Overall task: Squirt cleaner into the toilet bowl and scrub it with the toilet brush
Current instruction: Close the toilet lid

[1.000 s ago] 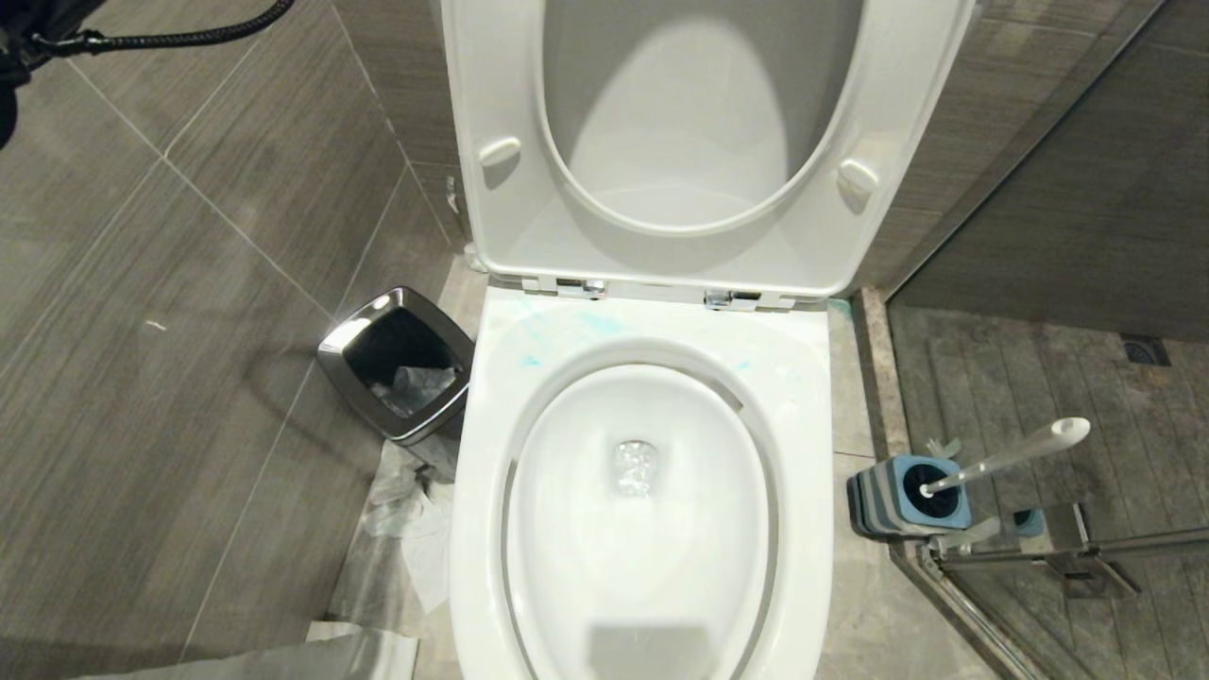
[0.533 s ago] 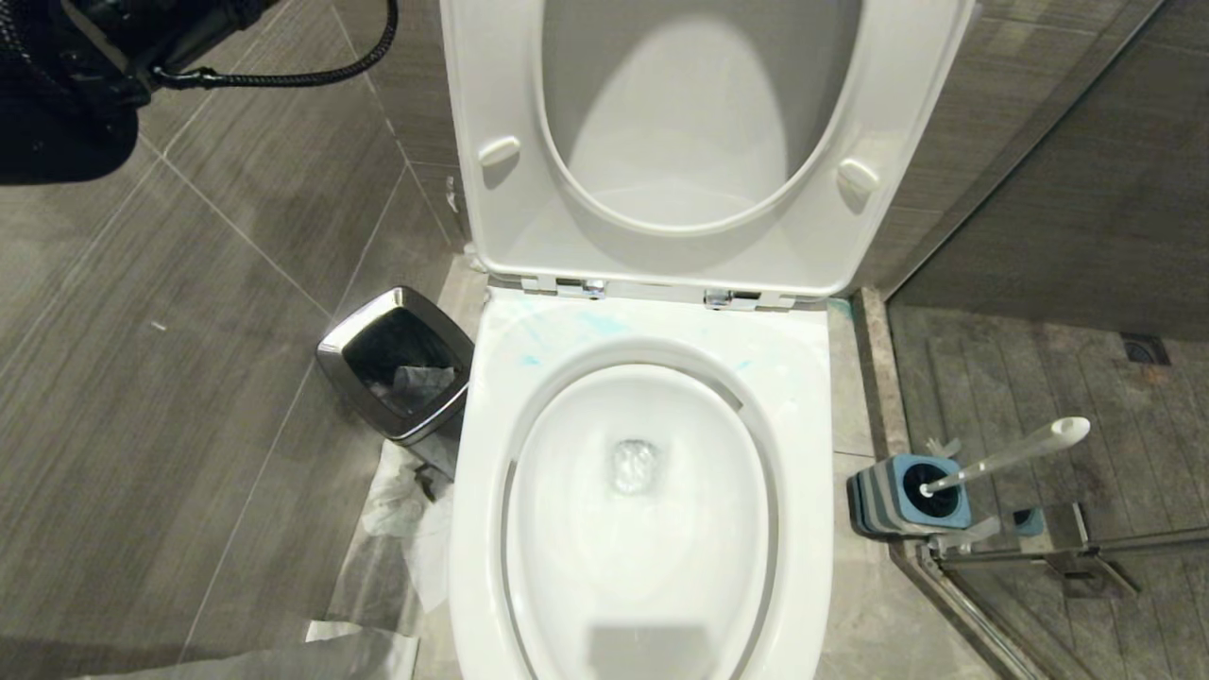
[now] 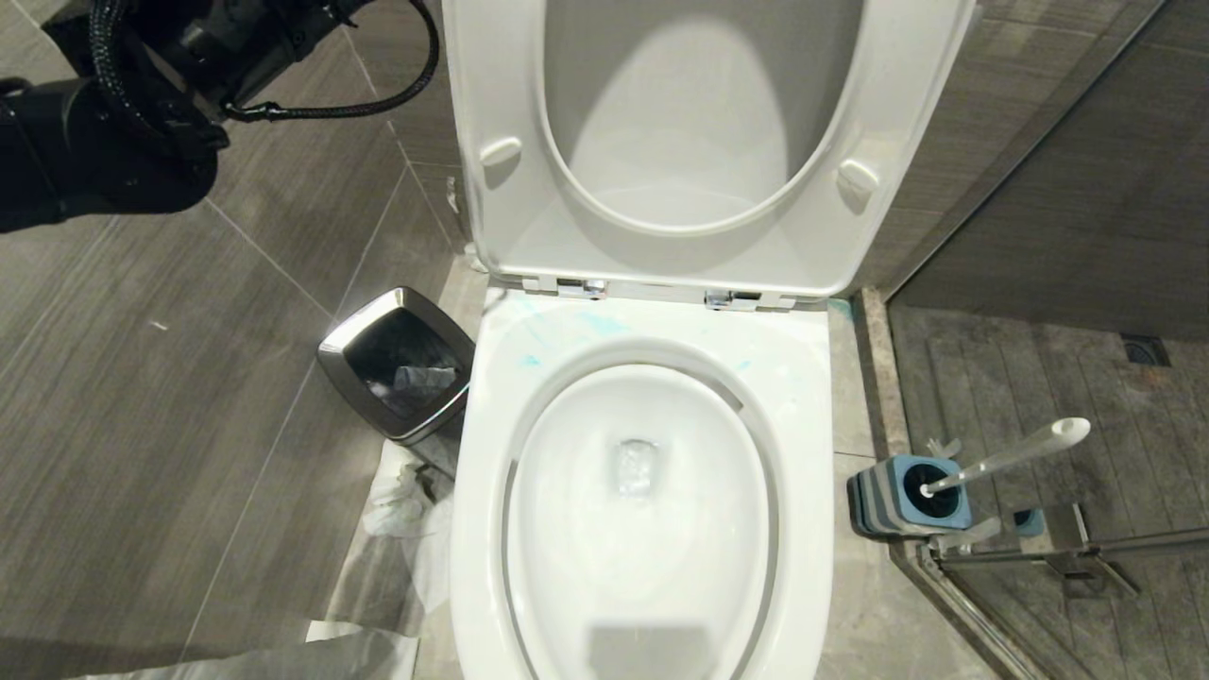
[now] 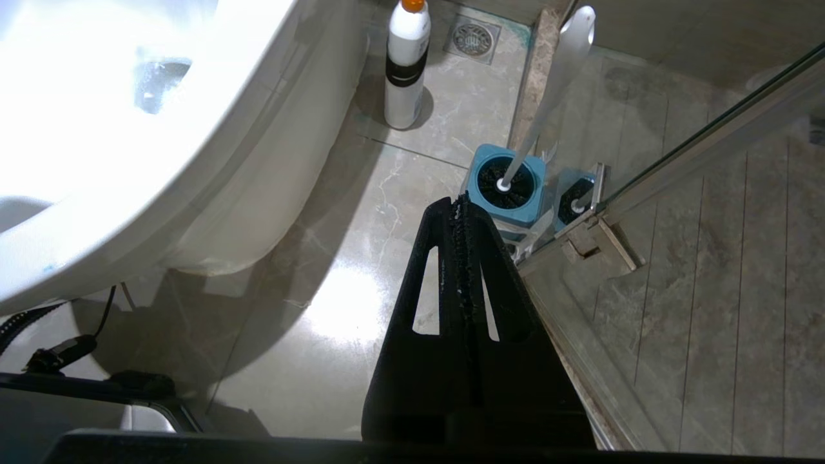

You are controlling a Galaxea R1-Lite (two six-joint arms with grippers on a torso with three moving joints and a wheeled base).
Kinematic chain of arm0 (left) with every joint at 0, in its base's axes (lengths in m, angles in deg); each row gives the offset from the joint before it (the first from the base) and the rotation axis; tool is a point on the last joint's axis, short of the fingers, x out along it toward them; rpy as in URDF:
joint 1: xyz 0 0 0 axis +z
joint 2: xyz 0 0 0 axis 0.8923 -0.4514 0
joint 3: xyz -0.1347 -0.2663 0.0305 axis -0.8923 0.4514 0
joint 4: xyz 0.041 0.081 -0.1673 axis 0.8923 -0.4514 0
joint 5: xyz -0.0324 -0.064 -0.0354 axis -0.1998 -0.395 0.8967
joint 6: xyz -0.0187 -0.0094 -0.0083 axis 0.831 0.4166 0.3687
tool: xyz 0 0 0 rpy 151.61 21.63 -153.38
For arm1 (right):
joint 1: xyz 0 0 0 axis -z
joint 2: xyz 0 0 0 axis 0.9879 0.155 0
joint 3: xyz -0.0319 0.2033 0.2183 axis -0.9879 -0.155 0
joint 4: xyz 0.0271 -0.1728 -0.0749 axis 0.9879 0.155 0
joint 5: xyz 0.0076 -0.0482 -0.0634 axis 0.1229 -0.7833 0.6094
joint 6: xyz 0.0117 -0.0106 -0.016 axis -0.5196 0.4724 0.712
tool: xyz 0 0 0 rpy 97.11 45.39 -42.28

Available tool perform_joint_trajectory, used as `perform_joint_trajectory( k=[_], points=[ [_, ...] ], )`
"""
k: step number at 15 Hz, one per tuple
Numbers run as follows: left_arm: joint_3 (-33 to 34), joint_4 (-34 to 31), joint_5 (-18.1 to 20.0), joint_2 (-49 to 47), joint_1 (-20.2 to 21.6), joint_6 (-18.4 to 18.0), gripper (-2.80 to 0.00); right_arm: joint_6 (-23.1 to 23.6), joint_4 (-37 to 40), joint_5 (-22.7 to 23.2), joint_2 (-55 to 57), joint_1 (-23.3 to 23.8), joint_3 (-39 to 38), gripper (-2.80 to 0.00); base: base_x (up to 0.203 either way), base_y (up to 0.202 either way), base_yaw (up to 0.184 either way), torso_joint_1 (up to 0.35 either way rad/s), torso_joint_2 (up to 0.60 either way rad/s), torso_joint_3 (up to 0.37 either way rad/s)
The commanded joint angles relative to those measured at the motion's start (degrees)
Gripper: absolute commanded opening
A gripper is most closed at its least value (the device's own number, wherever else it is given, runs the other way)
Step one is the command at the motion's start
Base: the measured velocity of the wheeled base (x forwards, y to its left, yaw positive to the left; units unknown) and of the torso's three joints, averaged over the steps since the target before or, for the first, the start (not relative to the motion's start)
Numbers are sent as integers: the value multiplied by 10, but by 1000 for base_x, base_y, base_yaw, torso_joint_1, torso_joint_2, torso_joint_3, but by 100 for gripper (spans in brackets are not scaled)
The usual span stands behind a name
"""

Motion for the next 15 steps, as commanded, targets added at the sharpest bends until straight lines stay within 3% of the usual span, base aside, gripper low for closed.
perform_joint_trajectory(
  k=[1, 10, 12, 15],
  points=[
    [0, 0, 1, -9, -7, 1, -280, 0, 0, 0, 0, 0, -7, -280, 0, 0, 0, 0, 0, 0],
    [33, -4, 1, 27, -40, 5, -280, 0, 0, 0, 0, 0, -7, -280, 0, 0, 0, 0, 0, 0],
    [85, -7, 2, 62, -48, 8, -280, 0, 0, 0, 0, 0, -7, -280, 0, 0, 0, 0, 0, 0],
    [222, -42, 3, 168, -69, 21, -280, 0, 0, 0, 0, 0, -7, -280, 0, 0, 0, 0, 0, 0]
  ],
)
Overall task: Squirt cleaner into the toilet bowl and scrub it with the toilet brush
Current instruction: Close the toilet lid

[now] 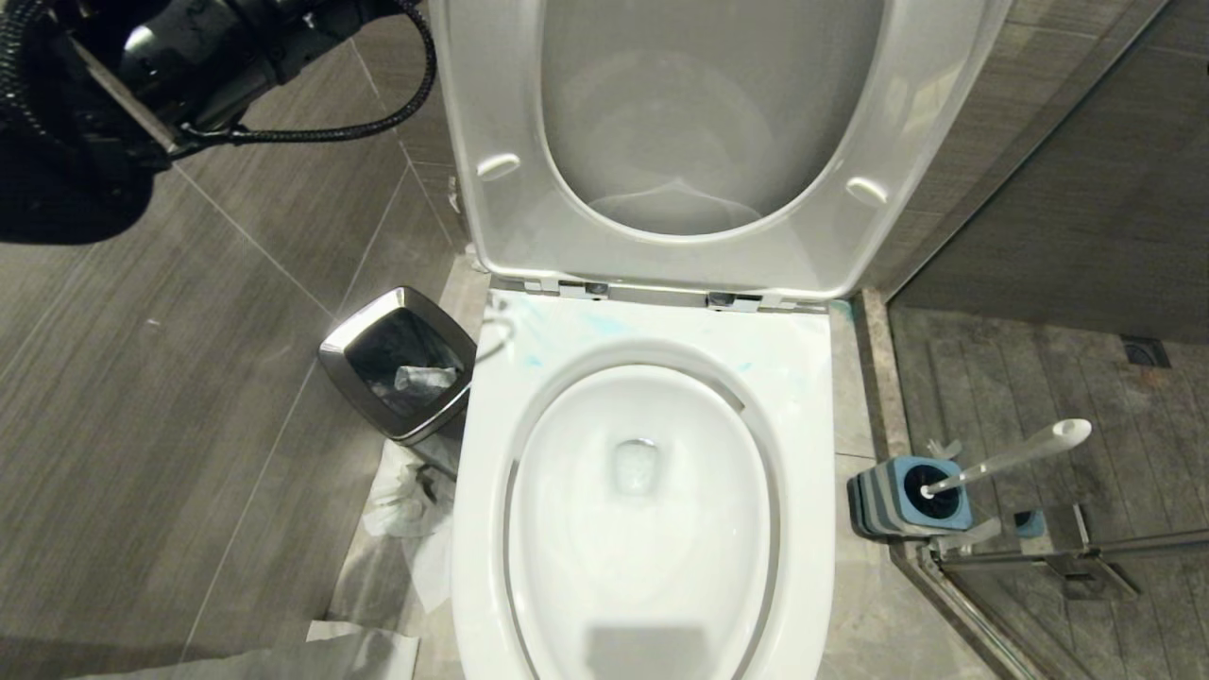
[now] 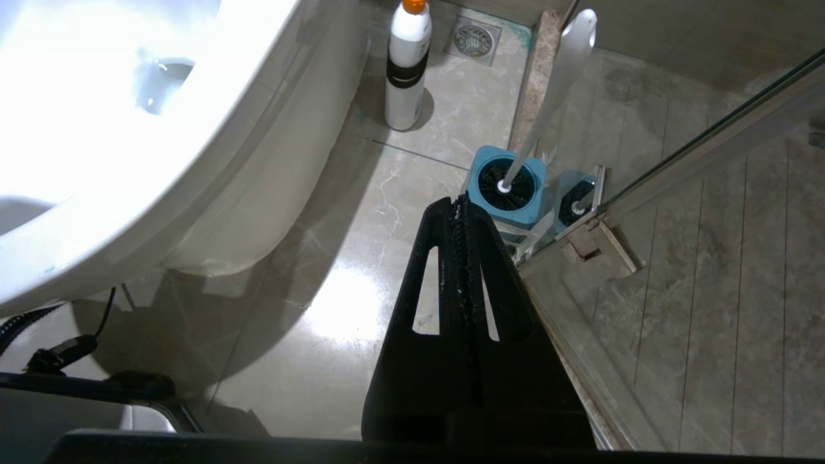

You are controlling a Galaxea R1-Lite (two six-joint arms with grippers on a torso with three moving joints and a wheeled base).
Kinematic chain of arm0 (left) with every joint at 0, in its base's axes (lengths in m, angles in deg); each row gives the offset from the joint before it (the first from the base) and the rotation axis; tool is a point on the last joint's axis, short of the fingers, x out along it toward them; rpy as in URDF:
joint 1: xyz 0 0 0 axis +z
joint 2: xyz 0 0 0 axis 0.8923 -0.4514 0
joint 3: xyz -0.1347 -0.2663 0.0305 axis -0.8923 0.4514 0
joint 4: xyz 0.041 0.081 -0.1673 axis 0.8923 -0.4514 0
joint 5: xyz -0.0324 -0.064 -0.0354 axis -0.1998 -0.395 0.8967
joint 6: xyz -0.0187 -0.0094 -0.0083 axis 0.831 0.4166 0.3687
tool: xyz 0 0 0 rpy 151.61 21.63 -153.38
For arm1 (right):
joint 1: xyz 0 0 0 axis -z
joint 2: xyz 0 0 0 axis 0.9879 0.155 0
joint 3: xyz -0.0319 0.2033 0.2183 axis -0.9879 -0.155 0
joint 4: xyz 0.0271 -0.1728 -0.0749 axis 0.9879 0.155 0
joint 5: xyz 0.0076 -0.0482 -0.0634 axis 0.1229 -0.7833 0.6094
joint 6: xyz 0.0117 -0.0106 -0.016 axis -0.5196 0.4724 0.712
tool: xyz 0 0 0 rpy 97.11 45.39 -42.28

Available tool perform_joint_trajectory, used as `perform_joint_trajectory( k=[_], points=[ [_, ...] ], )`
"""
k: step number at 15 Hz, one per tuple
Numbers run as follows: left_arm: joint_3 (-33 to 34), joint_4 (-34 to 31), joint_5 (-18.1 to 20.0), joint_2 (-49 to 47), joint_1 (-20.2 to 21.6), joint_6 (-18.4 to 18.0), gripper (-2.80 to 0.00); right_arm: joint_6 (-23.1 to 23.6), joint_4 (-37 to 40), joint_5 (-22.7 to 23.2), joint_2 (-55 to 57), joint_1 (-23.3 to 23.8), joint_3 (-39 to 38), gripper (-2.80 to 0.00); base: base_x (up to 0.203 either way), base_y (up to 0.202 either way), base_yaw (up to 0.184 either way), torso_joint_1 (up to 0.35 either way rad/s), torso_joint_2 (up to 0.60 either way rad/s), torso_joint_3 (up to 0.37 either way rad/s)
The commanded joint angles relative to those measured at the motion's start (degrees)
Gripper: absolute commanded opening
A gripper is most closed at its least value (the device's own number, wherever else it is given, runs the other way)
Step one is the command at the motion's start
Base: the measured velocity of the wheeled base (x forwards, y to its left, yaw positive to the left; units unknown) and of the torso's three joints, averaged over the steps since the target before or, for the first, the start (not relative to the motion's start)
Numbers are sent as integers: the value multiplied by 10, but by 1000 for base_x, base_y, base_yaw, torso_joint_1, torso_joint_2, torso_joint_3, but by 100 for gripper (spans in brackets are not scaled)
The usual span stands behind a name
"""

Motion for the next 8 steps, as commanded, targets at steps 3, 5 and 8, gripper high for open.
perform_joint_trajectory(
  k=[3, 5, 8],
  points=[
    [210, -79, 1, 191, -34, 6, -280, 0, 0, 0, 0, 0, -7, -280, 0, 0, 0, 0, 0, 0],
    [278, -126, -8, 272, -39, 7, -280, 0, 0, 0, 0, 0, -7, -280, 0, 0, 0, 0, 0, 0],
    [311, -233, -33, 338, -23, 7, -280, 0, 0, 0, 0, 0, -7, -280, 0, 0, 0, 0, 0, 0]
  ],
)
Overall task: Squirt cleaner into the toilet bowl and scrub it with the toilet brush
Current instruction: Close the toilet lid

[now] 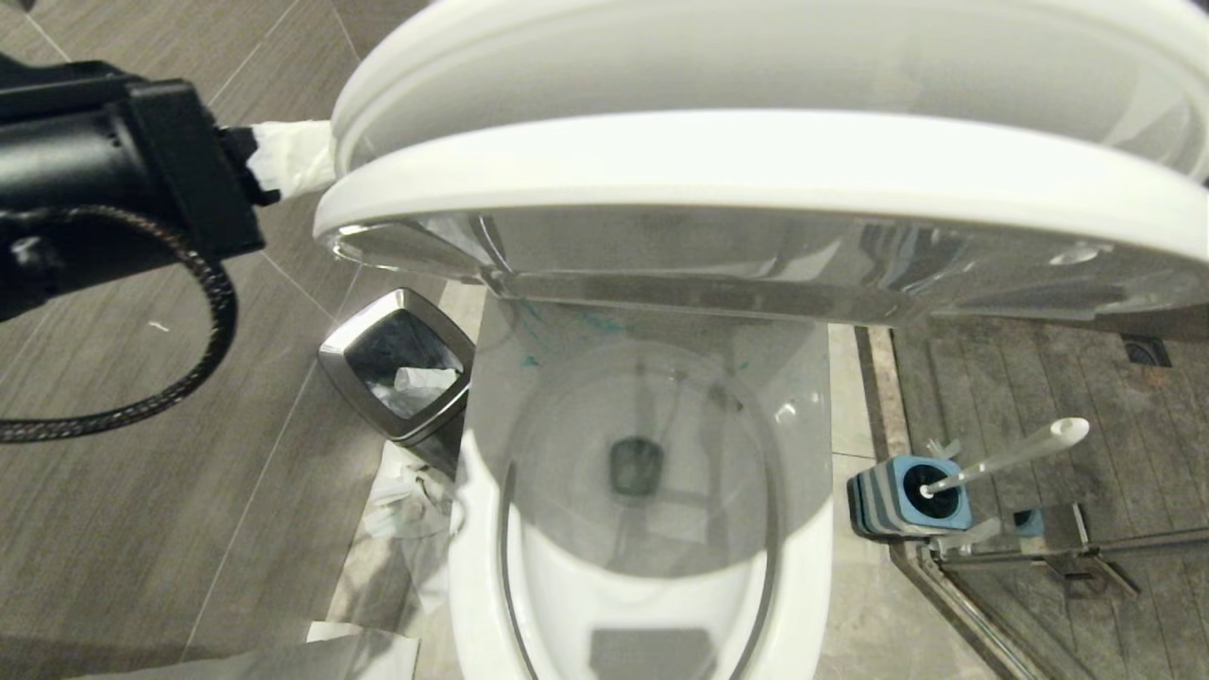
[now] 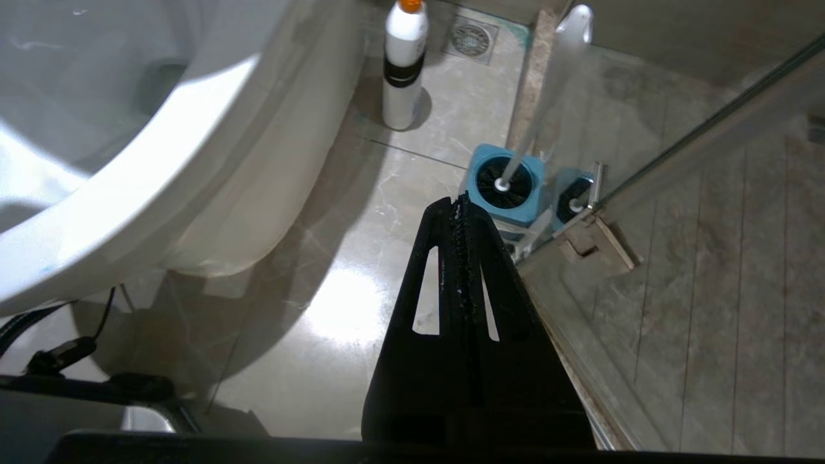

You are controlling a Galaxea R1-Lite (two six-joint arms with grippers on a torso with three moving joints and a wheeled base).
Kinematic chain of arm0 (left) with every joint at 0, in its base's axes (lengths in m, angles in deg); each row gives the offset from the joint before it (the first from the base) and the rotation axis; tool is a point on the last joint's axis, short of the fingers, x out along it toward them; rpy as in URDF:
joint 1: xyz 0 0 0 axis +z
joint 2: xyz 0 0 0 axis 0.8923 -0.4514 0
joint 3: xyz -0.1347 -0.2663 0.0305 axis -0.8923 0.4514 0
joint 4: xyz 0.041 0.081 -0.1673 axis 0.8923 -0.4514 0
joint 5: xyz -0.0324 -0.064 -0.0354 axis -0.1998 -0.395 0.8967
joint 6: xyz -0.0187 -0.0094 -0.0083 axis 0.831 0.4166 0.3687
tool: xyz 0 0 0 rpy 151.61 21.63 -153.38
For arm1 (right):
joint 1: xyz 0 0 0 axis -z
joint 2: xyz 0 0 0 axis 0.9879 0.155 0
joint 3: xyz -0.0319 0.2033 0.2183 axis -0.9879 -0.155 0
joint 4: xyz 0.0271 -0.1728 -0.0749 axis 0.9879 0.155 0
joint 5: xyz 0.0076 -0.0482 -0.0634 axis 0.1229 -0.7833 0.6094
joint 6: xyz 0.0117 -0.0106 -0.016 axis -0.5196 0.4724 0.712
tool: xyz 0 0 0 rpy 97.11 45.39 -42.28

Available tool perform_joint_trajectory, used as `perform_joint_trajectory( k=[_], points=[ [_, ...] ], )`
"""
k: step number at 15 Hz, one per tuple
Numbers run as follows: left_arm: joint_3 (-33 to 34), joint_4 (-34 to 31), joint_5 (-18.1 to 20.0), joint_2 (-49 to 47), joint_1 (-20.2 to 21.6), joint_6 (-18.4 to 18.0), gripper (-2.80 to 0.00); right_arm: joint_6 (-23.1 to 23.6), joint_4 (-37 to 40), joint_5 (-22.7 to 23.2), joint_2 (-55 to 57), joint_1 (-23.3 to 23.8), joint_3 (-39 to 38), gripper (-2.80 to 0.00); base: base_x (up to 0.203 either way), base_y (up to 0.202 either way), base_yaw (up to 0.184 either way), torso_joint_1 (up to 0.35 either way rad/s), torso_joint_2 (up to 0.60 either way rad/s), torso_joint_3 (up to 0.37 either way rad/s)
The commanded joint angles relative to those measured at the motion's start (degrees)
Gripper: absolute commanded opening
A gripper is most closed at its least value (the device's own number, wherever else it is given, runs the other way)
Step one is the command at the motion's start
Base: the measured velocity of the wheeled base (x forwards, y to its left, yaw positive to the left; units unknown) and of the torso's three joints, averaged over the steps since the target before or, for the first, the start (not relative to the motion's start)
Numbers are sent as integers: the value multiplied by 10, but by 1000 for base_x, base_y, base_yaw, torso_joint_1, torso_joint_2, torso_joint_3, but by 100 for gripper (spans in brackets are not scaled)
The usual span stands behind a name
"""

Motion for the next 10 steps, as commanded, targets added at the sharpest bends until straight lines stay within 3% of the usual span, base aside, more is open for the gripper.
perform_joint_trajectory(
  k=[1, 3, 5, 9, 10],
  points=[
    [13, -30, -7, 61, 9, -1, -280, 0, 0, 1, 0, 0, -7, -280, 0, 0, 0, 0, 0, 0],
    [15, -30, -19, 60, 21, -8, -280, 0, 0, 1, 0, 0, -7, -280, 0, 0, 0, 0, 0, 0],
    [17, -38, -25, 60, 59, -30, -280, 0, 0, 1, 0, 0, -7, -280, 0, 0, 0, 0, 0, 0],
    [-7, -150, -27, 59, 133, -143, -280, 0, 0, 1, 0, 0, -7, -280, 0, 0, 0, 0, 0, 0],
    [-7, -157, -27, 60, 134, -147, -280, 0, 0, 1, 0, 0, -7, -280, 0, 0, 0, 0, 0, 0]
  ],
)
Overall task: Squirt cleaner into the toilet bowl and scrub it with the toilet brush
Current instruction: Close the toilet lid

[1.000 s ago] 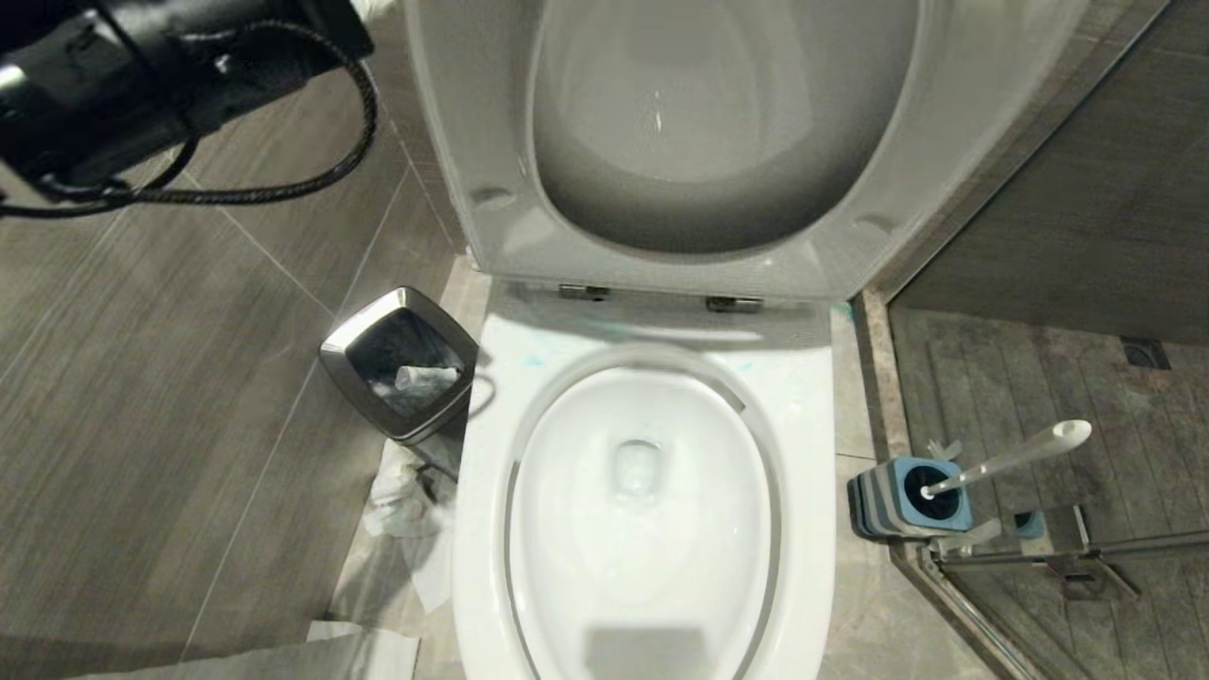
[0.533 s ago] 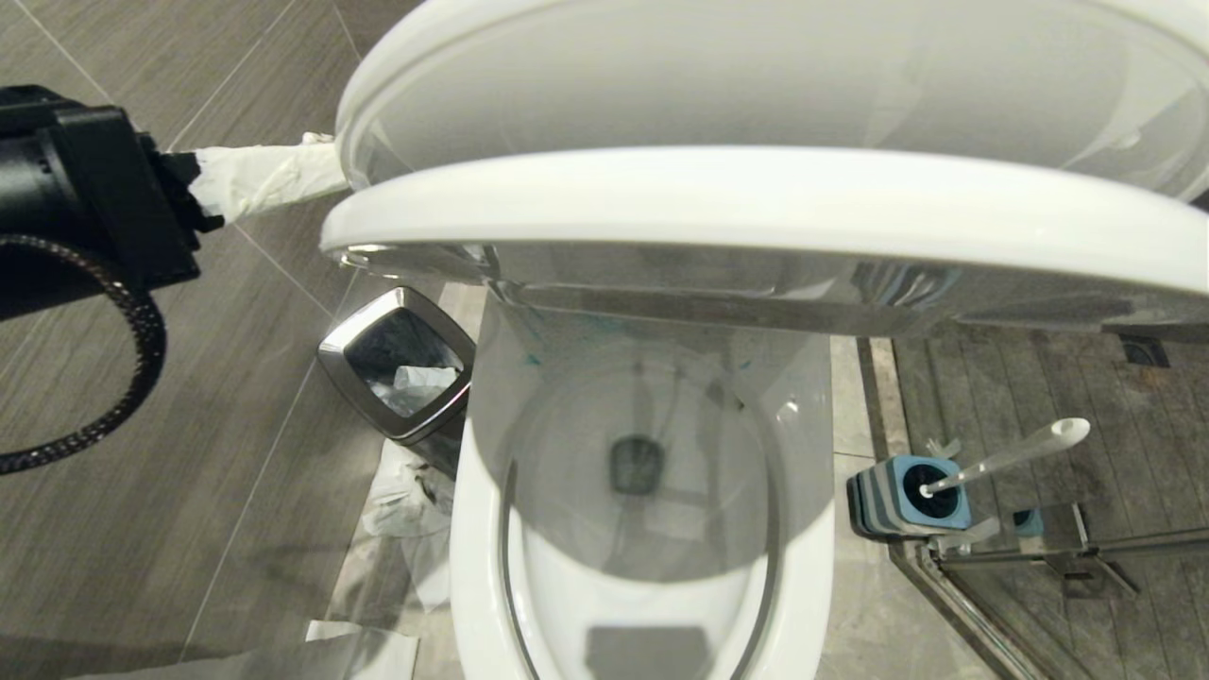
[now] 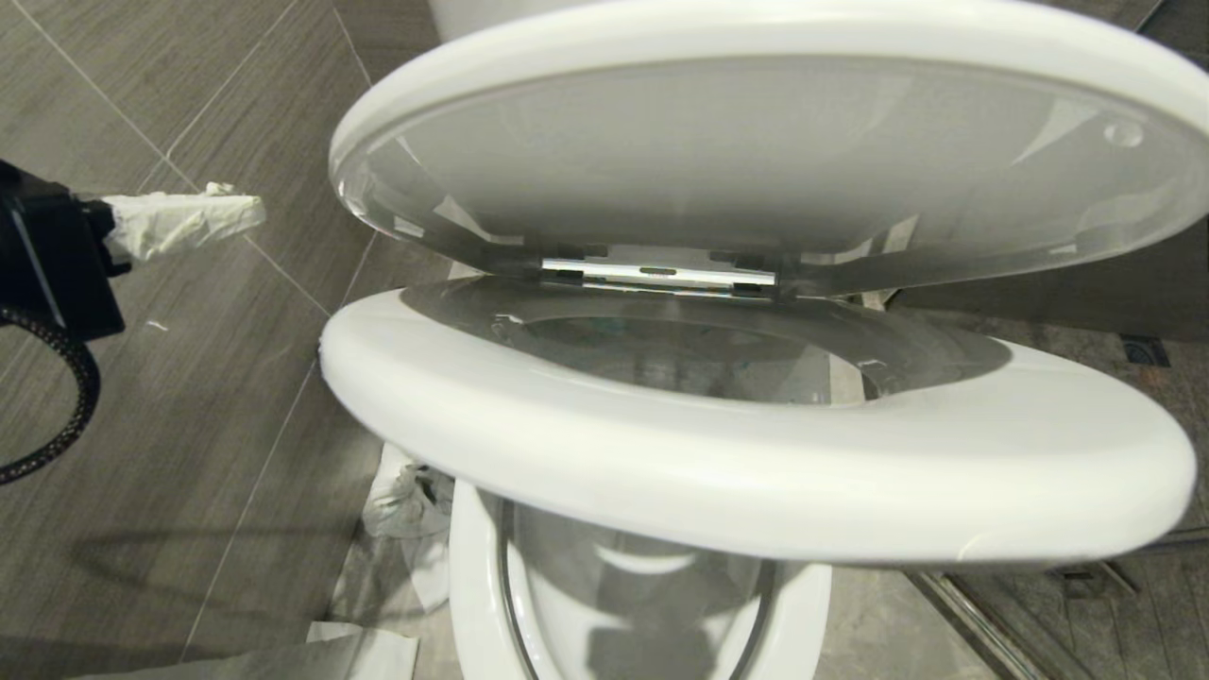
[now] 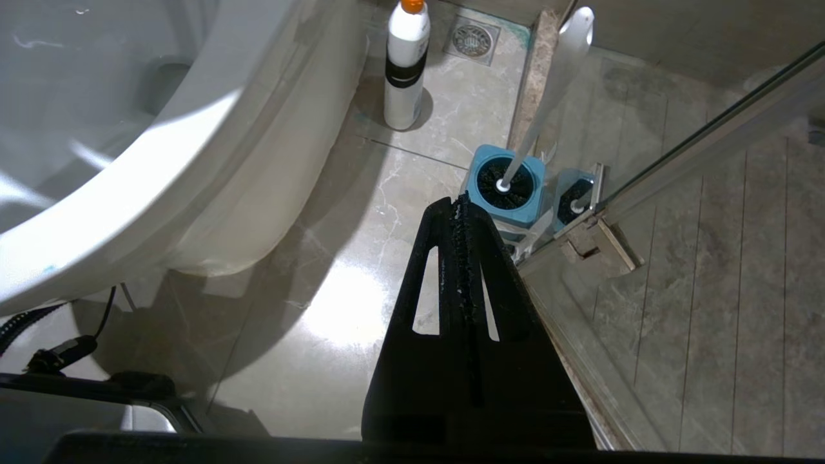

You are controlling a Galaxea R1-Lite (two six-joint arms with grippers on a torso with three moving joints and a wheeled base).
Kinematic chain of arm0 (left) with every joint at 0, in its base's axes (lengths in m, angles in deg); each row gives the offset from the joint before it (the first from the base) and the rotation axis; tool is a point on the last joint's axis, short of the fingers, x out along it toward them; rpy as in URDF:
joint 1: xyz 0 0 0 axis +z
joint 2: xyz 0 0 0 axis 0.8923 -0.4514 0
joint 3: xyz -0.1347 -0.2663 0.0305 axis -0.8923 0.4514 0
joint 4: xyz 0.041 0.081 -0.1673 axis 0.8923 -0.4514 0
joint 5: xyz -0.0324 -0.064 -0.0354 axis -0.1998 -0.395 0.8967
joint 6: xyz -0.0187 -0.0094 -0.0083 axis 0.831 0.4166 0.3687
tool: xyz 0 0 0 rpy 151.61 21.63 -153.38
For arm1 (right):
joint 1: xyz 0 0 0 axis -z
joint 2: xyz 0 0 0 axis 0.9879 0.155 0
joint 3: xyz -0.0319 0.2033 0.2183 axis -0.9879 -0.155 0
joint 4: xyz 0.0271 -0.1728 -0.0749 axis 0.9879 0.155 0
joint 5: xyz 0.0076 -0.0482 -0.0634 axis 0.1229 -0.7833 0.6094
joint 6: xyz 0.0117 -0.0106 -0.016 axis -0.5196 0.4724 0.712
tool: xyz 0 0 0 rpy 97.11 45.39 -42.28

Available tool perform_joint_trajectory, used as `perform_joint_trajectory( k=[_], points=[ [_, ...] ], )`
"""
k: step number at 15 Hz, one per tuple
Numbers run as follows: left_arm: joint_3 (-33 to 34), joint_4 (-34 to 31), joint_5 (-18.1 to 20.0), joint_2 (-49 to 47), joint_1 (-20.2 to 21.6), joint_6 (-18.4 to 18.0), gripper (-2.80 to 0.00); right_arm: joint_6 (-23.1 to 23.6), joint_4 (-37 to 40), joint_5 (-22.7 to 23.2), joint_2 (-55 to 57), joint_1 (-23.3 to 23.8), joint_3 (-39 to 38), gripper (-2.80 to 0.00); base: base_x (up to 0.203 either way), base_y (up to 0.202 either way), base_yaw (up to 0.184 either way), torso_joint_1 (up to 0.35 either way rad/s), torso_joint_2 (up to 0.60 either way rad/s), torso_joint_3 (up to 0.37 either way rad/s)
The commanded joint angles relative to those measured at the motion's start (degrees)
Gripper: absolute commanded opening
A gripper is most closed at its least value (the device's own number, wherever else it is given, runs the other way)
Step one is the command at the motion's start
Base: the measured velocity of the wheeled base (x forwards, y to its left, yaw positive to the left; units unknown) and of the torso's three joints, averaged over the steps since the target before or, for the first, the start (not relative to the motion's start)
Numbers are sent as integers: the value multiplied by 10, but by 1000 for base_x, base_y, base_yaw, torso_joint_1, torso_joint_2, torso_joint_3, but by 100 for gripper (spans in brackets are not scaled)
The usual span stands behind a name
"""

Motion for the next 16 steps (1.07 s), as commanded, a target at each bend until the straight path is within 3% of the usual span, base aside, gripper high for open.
perform_joint_trajectory(
  k=[1, 7, 16],
  points=[
    [-1, -7, 1, 2, 9, -5, -280, 0, 0, 1, 0, 0, -7, -280, 0, 0, 0, 0, 0, 0],
    [-4, -4, 1, 0, 25, -3, -280, 0, 0, 1, 0, 0, -7, -280, 0, 0, 0, 1, 0, 8],
    [1, -6, 1, -3, 26, -2, -280, 0, 0, 1, 0, 0, -7, -280, 0, 0, 0, 3, 3, 183]
  ],
)
